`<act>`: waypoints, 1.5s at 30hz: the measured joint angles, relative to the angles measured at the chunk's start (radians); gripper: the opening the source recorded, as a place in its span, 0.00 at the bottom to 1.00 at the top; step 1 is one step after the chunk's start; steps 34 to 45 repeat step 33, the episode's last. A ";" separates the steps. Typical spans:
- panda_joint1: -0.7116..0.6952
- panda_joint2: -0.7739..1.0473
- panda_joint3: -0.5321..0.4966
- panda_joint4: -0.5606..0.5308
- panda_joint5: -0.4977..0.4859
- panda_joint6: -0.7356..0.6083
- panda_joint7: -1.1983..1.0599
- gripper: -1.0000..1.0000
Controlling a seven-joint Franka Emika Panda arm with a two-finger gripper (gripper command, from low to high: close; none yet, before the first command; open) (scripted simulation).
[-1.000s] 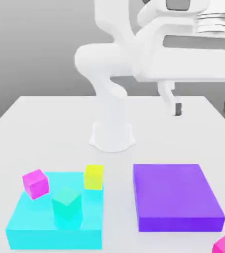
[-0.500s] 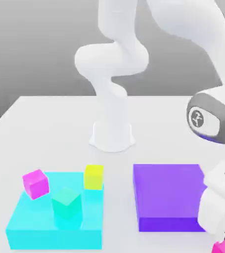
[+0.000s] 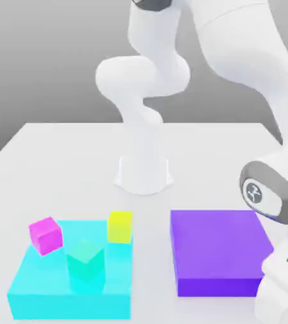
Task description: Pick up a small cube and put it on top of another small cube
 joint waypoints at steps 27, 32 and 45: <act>-0.380 -0.842 -0.206 -0.745 0.160 -0.082 0.393 0.00; -0.382 -0.715 -0.207 -0.776 0.160 0.076 0.396 1.00; -0.382 -0.715 -0.207 -0.776 0.160 0.076 0.396 1.00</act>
